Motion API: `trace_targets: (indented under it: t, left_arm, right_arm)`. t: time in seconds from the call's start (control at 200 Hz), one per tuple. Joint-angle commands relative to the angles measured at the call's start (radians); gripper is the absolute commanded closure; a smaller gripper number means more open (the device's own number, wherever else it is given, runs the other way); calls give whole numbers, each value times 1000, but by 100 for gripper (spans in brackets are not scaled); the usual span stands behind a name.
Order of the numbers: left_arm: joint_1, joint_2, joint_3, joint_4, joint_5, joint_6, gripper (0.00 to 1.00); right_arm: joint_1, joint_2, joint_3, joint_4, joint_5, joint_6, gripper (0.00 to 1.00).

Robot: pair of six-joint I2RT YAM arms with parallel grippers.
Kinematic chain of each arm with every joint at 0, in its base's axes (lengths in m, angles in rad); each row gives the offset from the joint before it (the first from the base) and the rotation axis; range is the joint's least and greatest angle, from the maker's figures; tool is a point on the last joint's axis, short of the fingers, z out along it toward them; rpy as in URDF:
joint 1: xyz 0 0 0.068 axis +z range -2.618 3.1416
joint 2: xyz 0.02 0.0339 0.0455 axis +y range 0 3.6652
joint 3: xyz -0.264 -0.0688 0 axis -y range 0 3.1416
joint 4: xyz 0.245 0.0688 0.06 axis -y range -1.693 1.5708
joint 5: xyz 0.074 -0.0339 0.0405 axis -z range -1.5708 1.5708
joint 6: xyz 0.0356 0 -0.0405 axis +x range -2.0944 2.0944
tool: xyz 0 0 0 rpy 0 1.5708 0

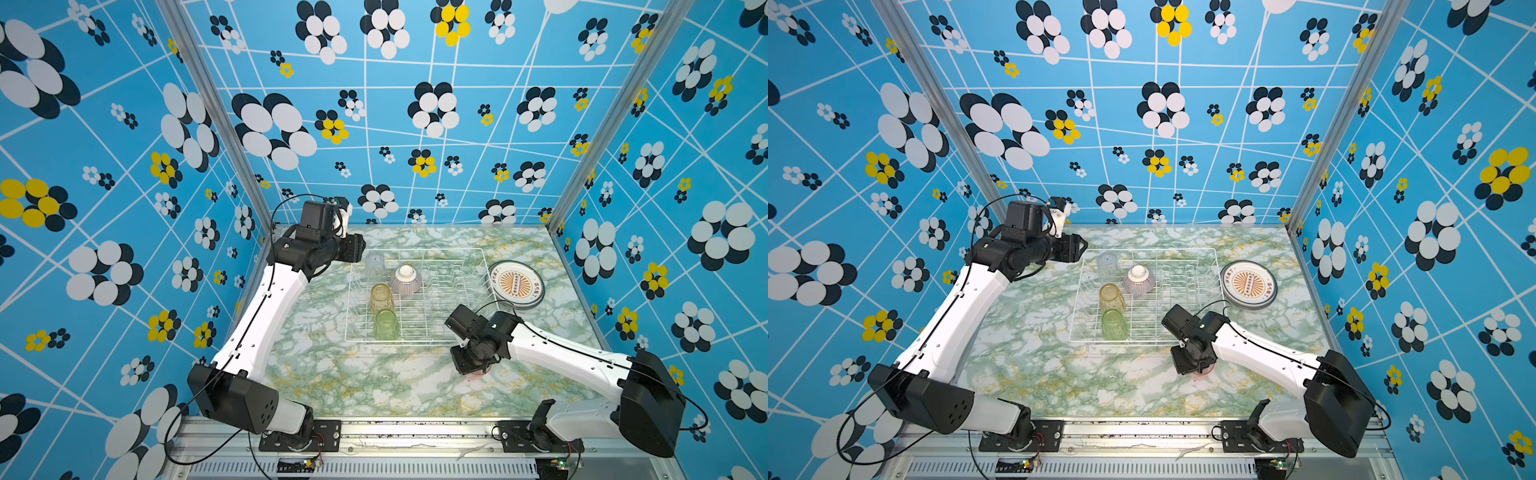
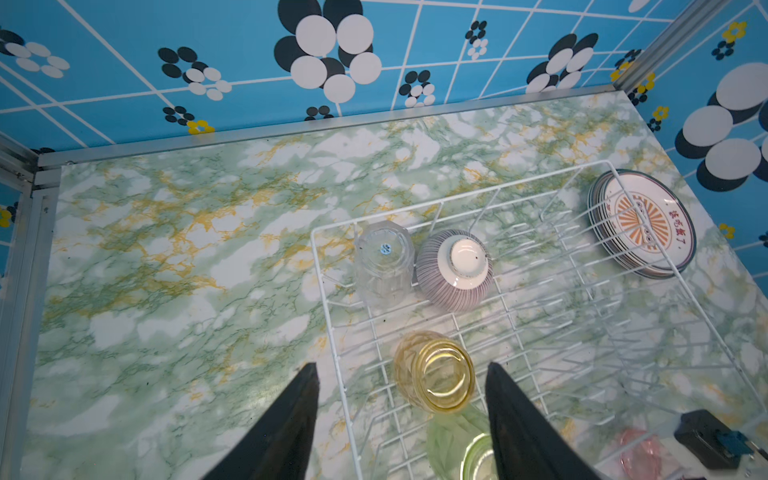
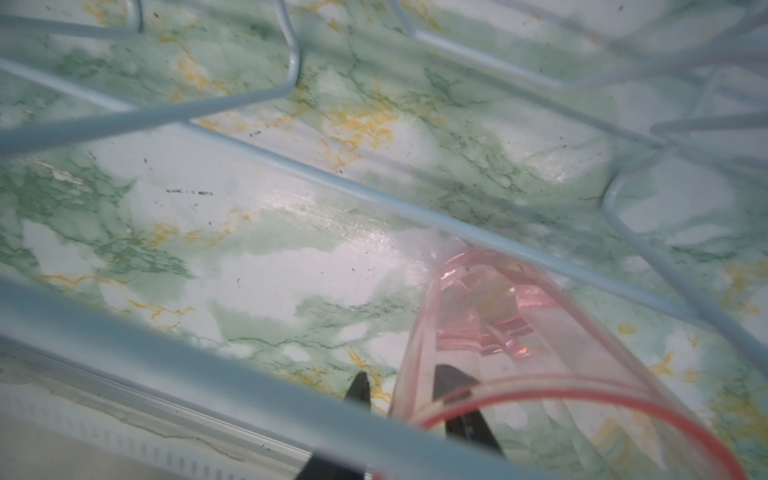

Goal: Unload the mixed dishes from the dish rack

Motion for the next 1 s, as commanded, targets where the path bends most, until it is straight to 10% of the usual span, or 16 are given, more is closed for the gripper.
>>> trace_targets:
  t: [0.0,0.41,0.605,0.995]
  left_arm:
    - [-71,-45,-53,-129,-72,5,32]
    - [-406,-59,-215,-326,-201,-132,21]
    - [-414,-3,-287,-241,-130,-164,6]
    - [-379,212,-256,-176,-107,-129,4]
  right_arm:
    - [-4,-56,58,-44,0,-12,57]
    - [-5,-266,159,63,-98,-8,16]
    - [-6,-270,172,101,-94,-20,11]
    - [-63,-381,133,100,-39,-18,4]
